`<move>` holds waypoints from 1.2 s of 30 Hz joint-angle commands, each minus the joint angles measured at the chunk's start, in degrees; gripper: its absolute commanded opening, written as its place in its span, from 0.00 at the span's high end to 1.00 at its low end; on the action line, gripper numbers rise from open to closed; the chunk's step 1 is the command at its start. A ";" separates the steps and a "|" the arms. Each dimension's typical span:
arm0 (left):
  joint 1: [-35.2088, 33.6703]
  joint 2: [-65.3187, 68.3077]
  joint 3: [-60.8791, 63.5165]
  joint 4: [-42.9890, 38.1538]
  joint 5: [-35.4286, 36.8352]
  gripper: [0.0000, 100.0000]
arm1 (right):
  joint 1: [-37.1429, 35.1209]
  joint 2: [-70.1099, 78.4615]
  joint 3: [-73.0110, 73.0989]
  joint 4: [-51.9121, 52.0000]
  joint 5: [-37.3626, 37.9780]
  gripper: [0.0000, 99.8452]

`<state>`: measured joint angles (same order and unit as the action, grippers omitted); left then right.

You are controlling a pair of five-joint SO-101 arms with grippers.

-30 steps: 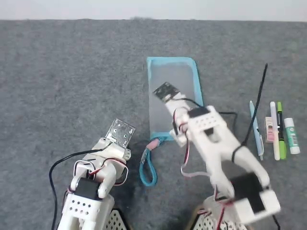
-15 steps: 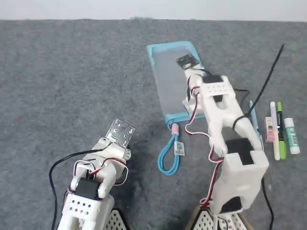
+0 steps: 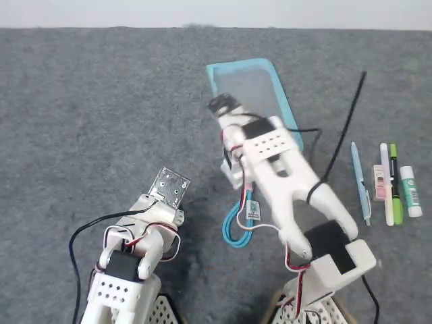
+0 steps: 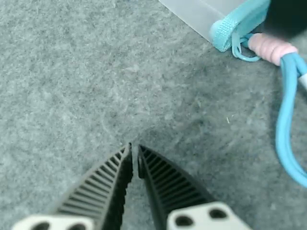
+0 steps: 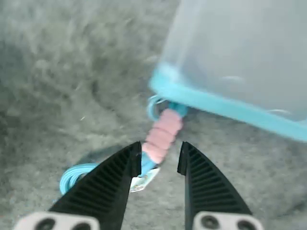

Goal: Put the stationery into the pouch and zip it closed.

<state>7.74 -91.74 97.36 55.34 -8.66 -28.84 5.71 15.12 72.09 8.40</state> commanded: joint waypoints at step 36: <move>-4.13 -0.18 -0.75 -5.98 -9.05 0.98 | 6.73 -16.04 9.58 -9.10 -0.70 0.99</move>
<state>6.77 -91.74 97.36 52.97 -10.68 -22.68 2.99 19.87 66.64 7.96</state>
